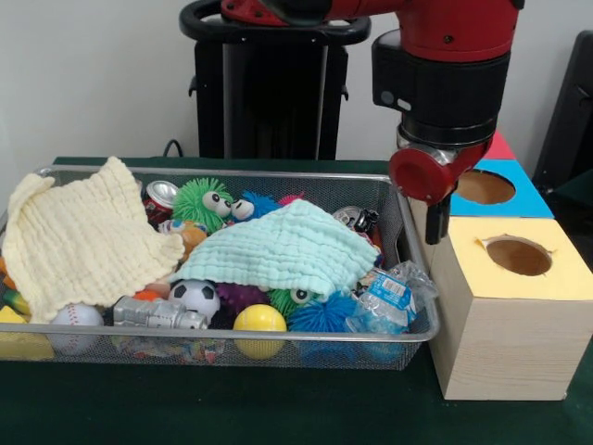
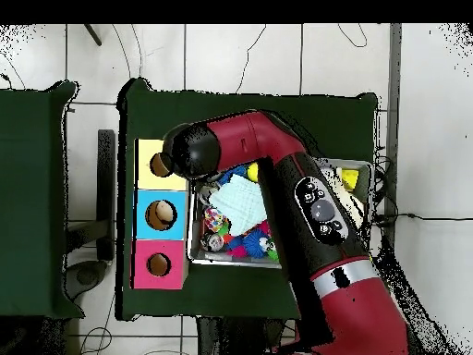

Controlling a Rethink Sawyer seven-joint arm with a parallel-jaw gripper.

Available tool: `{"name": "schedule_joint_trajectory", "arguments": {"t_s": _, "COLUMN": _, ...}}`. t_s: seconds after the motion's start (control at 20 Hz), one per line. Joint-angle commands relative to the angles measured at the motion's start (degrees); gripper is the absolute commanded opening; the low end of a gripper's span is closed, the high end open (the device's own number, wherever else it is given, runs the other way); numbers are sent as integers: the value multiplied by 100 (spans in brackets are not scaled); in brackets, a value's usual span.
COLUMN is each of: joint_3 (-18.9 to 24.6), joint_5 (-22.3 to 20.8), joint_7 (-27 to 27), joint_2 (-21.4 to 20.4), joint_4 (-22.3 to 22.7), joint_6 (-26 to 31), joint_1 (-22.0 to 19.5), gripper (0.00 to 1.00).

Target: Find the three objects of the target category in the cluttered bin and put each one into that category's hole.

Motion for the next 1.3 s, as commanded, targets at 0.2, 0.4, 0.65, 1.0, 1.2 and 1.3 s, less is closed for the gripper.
{"name": "schedule_joint_trajectory", "arguments": {"t_s": 0.2, "joint_3": 418, "joint_5": -164, "joint_7": -903, "joint_2": 44, "joint_4": -43, "joint_6": -311, "joint_1": -122, "gripper": 0}}
{"name": "schedule_joint_trajectory", "arguments": {"t_s": 0.4, "joint_3": 429, "joint_5": -195, "joint_7": -865, "joint_2": 18, "joint_4": -29, "joint_6": -303, "joint_1": -110, "gripper": 0}}
{"name": "schedule_joint_trajectory", "arguments": {"t_s": 0.65, "joint_3": 432, "joint_5": -318, "joint_7": -966, "joint_2": -38, "joint_4": 19, "joint_6": -276, "joint_1": -66, "gripper": 0}}
{"name": "schedule_joint_trajectory", "arguments": {"t_s": 1.0, "joint_3": 446, "joint_5": -386, "joint_7": -944, "joint_2": -60, "joint_4": -9, "joint_6": -277, "joint_1": 1, "gripper": 0}}
{"name": "schedule_joint_trajectory", "arguments": {"t_s": 1.2, "joint_3": 438, "joint_5": -363, "joint_7": -906, "joint_2": -103, "joint_4": 67, "joint_6": -212, "joint_1": 21, "gripper": 100}}
{"name": "schedule_joint_trajectory", "arguments": {"t_s": 1.3, "joint_3": 437, "joint_5": -359, "joint_7": -897, "joint_2": -114, "joint_4": 142, "joint_6": -230, "joint_1": 3, "gripper": 100}}
